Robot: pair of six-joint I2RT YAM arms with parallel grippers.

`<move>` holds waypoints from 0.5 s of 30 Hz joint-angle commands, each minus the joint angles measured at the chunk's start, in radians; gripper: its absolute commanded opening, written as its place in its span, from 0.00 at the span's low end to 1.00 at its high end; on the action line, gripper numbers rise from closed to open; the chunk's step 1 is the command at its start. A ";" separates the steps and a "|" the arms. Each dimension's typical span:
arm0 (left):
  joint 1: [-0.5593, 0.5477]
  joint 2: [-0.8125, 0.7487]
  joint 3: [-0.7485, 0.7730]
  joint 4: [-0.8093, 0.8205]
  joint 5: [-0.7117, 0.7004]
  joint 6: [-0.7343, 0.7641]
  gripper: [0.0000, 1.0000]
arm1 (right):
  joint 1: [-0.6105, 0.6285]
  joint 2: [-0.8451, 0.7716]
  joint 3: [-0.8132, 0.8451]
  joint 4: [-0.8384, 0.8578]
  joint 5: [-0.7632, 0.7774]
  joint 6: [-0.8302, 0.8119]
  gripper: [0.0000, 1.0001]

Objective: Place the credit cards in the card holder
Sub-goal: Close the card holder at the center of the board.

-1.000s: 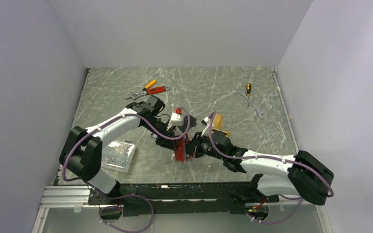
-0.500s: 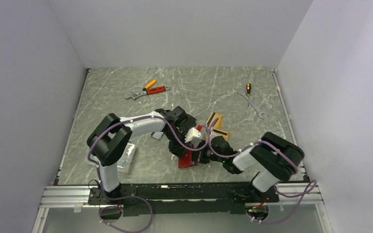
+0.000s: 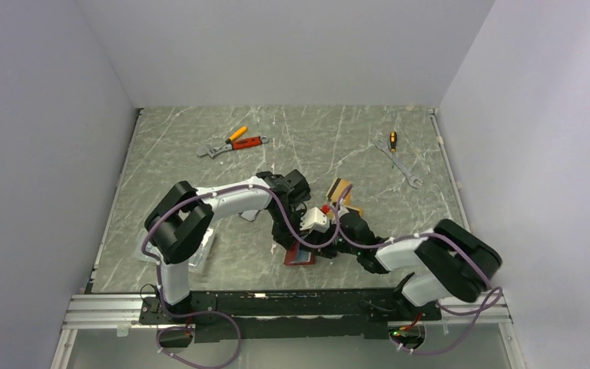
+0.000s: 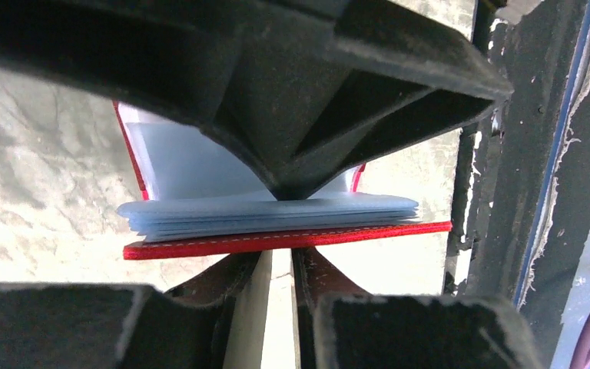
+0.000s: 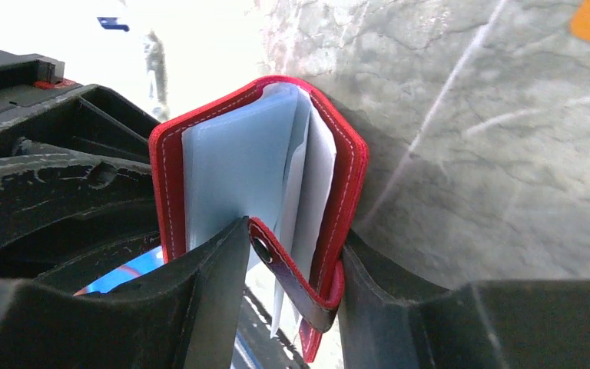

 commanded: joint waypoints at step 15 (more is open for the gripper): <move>-0.051 0.036 0.033 0.046 0.044 0.043 0.20 | 0.229 -0.232 0.102 -0.720 0.666 -0.034 0.65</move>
